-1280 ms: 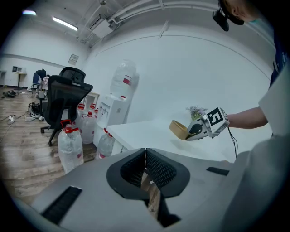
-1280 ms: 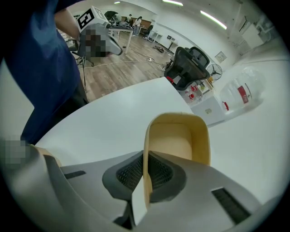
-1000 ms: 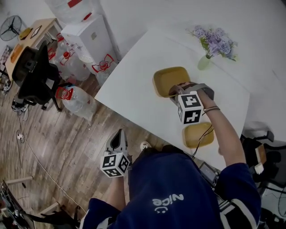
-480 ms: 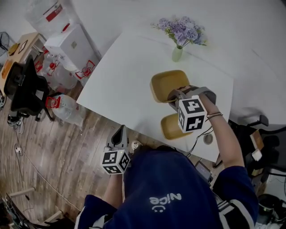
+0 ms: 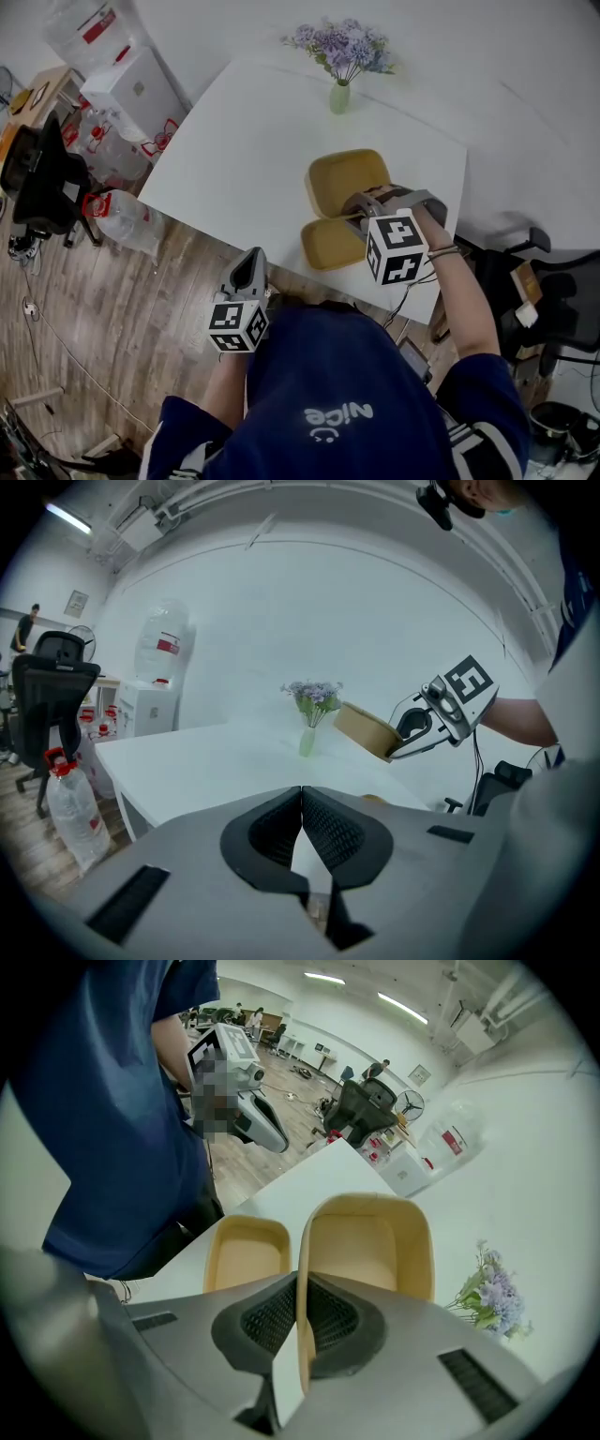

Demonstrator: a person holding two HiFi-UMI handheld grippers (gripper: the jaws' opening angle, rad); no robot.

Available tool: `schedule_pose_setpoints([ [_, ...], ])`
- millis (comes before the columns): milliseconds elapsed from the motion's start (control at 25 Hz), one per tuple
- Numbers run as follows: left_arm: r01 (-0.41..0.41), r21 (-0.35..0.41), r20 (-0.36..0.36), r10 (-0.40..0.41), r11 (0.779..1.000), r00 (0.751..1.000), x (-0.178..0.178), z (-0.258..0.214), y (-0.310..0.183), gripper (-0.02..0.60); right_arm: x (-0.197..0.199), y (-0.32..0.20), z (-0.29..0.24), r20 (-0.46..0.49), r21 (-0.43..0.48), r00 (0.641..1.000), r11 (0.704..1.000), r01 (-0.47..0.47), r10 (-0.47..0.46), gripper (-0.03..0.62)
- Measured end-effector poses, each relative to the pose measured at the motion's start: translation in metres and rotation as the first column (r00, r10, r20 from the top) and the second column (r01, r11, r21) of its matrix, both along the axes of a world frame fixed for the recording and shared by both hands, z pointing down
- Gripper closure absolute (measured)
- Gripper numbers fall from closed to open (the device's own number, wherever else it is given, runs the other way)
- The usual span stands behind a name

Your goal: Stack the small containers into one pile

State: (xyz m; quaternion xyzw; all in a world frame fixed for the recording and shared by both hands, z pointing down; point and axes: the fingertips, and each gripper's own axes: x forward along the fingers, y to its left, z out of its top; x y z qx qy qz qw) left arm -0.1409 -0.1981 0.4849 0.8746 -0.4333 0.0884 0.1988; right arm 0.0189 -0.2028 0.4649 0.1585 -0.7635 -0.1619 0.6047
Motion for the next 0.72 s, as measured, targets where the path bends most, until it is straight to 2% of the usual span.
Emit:
schedule_pose_setpoints([
  [160, -0.019, 0.009, 0.008, 0.018, 1.000, 1.000, 0.014, -0.003, 0.023, 0.561, 0.006, 0.028, 0.007, 0.008, -0.021, 1.000, 1.000, 0.003, -0.003, 0.542],
  [400, 0.015, 0.001, 0.014, -0.015, 1.000, 1.000, 0.015, -0.002, 0.051, 0.561, 0.005, 0.061, 0.022, 0.004, -0.046, 1.000, 0.999, 0.025, -0.025, 0.542],
  [720, 0.064, -0.017, 0.024, -0.063, 0.998, 0.998, 0.000, 0.004, 0.081, 0.561, -0.009, 0.089, 0.047, 0.001, -0.071, 0.999, 0.997, 0.038, -0.038, 0.542],
])
